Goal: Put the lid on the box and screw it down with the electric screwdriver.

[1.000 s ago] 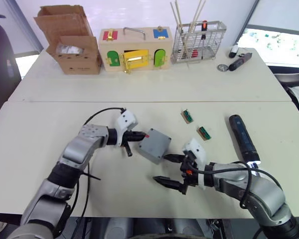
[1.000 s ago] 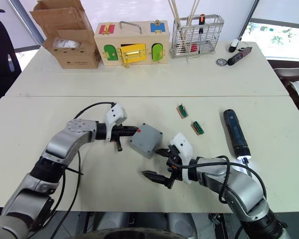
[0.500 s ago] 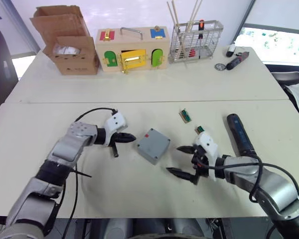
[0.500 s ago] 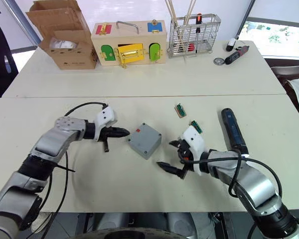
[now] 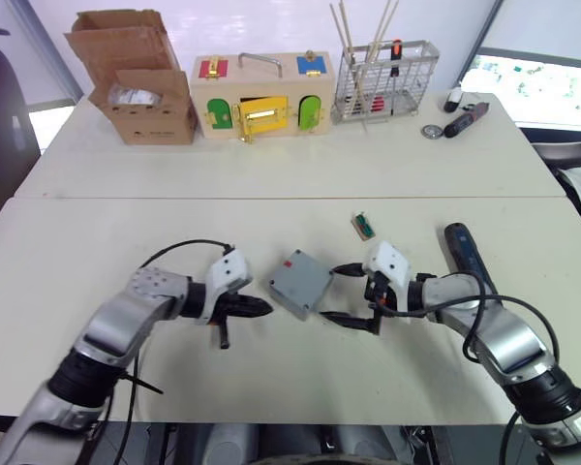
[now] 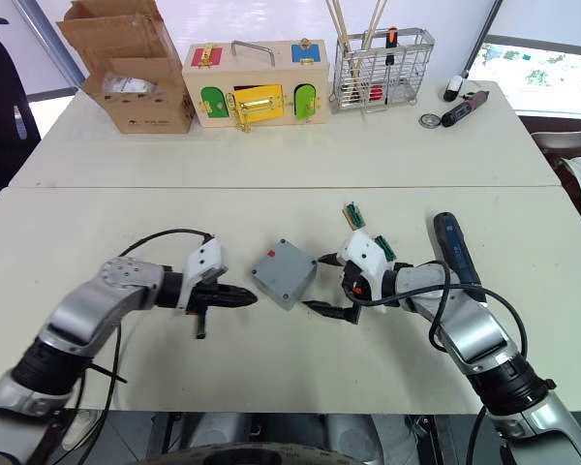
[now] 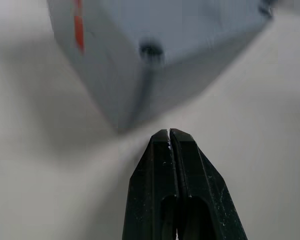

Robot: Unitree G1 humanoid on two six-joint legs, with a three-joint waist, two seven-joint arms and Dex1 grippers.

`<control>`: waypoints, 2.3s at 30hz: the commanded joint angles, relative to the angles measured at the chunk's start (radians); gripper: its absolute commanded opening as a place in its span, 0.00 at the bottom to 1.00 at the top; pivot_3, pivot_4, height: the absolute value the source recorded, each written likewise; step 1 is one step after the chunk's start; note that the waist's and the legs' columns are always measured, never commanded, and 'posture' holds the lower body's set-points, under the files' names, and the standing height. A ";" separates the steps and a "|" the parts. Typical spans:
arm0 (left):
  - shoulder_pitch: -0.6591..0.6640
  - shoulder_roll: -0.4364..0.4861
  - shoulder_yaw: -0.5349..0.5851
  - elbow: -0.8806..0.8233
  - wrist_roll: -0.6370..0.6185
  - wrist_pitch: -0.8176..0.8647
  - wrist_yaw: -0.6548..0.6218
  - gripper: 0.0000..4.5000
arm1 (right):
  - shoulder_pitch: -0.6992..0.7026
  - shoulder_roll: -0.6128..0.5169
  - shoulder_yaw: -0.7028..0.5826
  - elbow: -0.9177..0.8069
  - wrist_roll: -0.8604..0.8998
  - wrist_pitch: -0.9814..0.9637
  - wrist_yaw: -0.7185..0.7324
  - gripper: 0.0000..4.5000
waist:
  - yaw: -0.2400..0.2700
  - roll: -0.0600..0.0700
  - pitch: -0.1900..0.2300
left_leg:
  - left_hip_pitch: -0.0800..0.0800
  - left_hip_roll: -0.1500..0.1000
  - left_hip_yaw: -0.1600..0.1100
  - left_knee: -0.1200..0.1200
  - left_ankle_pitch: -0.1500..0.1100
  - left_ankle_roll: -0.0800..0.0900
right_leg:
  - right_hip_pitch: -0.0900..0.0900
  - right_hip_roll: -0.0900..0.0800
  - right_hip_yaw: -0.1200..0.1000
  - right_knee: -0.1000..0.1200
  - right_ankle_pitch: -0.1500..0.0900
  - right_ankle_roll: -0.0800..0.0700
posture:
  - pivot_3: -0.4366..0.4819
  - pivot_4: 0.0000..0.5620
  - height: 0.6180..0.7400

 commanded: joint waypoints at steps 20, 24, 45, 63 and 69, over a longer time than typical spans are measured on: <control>-0.072 0.012 0.004 0.153 0.078 -0.165 0.007 0.00 | 0.115 0.031 -0.010 -0.227 0.023 0.160 -0.020 1.00 | 0.001 0.000 0.000 | 0.001 0.000 -0.001 0.000 0.000 0.000 | 0.001 0.000 0.000 0.001 0.000 0.000 | 0.48 0.27 1.00; -0.055 0.043 0.006 0.111 0.052 -0.130 -0.039 0.00 | 0.122 0.004 -0.051 -0.237 0.017 0.171 -0.040 1.00 | 0.000 0.000 0.000 | 0.001 0.000 -0.001 0.000 0.000 0.000 | 0.001 0.000 0.000 0.001 0.000 0.000 | 0.48 0.27 1.00; -0.296 0.091 0.144 -0.030 -0.152 0.038 -0.103 0.00 | -0.115 0.232 -0.368 0.092 0.028 0.240 -0.439 1.00 | -0.007 -0.001 0.000 | -0.001 0.000 0.002 -0.001 0.000 0.000 | -0.004 0.001 0.002 0.002 0.000 0.000 | 0.48 0.27 1.00; -0.254 0.080 0.126 -0.083 -0.173 0.077 -0.014 0.00 | -0.138 0.350 -0.346 0.182 -0.039 0.152 -0.530 0.65 | -0.005 -0.001 0.000 | -0.002 0.000 0.002 0.000 0.000 0.000 | -0.004 0.001 0.001 0.003 0.000 0.000 | 0.48 0.27 1.00; -0.250 0.078 0.121 -0.078 -0.173 0.073 -0.004 0.00 | -0.145 0.352 -0.343 0.198 -0.045 0.148 -0.528 0.65 | -0.006 -0.001 0.000 | -0.002 0.000 0.002 0.000 0.000 0.000 | -0.004 0.001 0.001 0.003 0.000 0.000 | 0.48 0.27 1.00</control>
